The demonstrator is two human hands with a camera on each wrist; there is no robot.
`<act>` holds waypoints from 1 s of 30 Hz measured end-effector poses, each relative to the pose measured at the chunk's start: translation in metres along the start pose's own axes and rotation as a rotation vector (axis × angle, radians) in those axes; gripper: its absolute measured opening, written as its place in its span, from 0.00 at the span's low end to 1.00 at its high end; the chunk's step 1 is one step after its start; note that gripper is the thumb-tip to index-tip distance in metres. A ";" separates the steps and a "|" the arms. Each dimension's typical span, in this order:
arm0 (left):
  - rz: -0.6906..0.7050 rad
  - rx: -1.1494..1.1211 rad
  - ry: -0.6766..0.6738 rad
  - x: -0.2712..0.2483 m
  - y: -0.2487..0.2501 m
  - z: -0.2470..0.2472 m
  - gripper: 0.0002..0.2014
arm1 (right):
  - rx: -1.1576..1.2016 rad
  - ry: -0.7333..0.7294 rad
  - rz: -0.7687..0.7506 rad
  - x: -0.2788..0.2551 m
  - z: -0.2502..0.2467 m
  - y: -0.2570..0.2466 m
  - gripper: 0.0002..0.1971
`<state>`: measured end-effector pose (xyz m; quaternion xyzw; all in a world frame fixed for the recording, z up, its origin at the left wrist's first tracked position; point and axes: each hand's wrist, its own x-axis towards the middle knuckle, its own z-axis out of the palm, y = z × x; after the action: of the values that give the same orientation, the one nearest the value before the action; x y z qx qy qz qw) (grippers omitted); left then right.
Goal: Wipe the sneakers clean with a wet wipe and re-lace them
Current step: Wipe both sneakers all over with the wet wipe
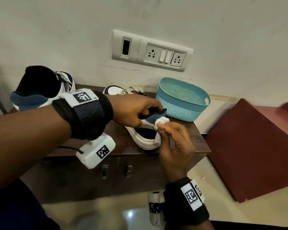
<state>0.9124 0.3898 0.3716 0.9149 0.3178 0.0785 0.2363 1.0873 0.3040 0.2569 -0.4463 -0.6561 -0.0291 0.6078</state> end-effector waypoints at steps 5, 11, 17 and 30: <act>-0.007 0.003 0.003 -0.003 0.001 0.000 0.31 | -0.127 -0.048 -0.124 -0.005 0.003 0.004 0.12; -0.009 0.025 0.012 -0.002 0.000 -0.001 0.29 | -0.114 -0.084 -0.046 -0.030 -0.007 0.011 0.15; 0.010 -0.015 -0.021 -0.003 0.001 0.000 0.30 | -0.104 -0.002 -0.086 0.007 0.004 -0.002 0.11; 0.019 0.038 0.035 -0.001 -0.001 0.001 0.27 | -0.061 -0.024 0.037 -0.020 -0.007 0.009 0.13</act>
<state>0.9115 0.3895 0.3699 0.9206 0.3148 0.0907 0.2127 1.0957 0.2946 0.2374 -0.4770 -0.6537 -0.0323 0.5866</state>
